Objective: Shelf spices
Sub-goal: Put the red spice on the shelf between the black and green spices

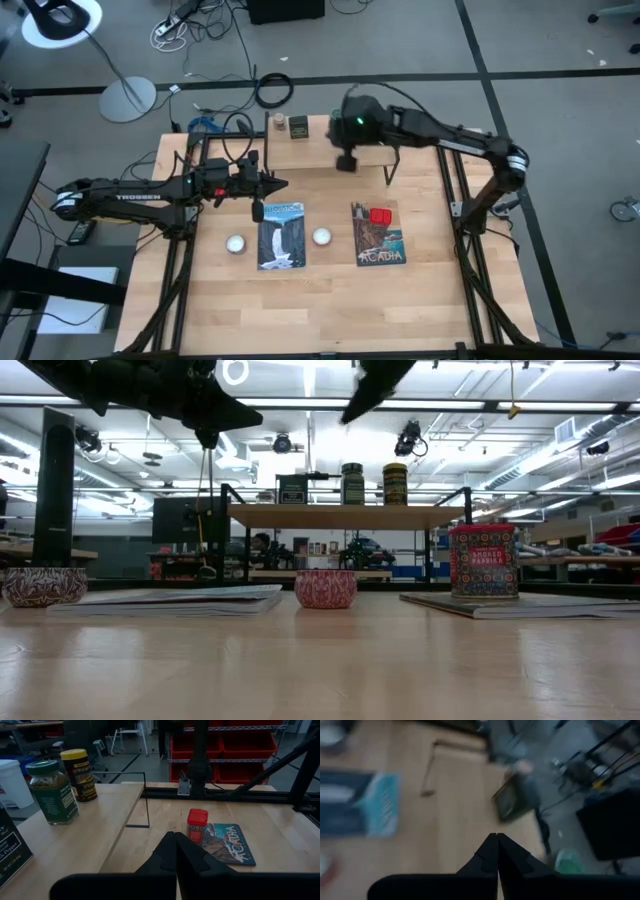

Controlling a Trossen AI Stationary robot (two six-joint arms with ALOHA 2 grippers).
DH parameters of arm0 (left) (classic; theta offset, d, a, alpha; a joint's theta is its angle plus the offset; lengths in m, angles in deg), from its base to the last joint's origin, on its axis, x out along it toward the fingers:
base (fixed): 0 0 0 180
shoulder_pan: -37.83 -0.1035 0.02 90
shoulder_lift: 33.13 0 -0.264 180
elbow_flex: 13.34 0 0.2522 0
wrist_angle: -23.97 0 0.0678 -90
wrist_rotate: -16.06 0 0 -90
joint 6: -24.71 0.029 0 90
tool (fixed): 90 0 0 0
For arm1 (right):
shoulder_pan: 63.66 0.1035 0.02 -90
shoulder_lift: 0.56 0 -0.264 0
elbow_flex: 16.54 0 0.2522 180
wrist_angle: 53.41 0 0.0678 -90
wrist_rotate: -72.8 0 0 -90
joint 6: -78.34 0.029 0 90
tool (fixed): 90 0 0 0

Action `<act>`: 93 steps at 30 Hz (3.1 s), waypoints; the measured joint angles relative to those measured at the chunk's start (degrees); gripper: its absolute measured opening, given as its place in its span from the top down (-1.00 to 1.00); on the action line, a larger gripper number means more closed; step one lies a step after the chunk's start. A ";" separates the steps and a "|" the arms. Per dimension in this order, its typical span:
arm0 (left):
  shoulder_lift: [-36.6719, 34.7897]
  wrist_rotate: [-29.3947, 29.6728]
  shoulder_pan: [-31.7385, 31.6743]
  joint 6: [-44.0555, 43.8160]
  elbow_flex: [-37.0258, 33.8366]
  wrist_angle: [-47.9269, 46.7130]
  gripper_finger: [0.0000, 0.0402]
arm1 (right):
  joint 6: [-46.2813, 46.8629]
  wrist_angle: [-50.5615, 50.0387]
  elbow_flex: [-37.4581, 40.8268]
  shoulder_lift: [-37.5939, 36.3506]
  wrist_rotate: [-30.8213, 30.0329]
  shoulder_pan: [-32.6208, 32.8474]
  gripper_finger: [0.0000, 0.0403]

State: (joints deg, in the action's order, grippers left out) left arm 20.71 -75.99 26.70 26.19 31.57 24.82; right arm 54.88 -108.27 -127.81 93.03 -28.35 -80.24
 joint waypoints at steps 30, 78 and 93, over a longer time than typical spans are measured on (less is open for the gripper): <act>0.00 -0.01 0.00 -1.01 0.00 -0.14 1.00 | 31.12 -29.67 24.95 -5.74 10.62 15.66 -0.47; 0.04 -0.01 0.00 -0.61 0.00 -0.62 1.00 | 30.10 -12.10 35.21 -5.52 13.56 13.01 -0.45; 0.04 -0.01 -0.01 -0.63 0.00 -0.63 1.00 | 30.35 -7.48 40.44 -5.54 15.56 15.46 -0.02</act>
State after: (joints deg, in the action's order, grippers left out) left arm 20.76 -76.00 26.69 25.55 31.57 24.18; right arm 85.23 -115.75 -87.38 87.49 -12.79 -64.78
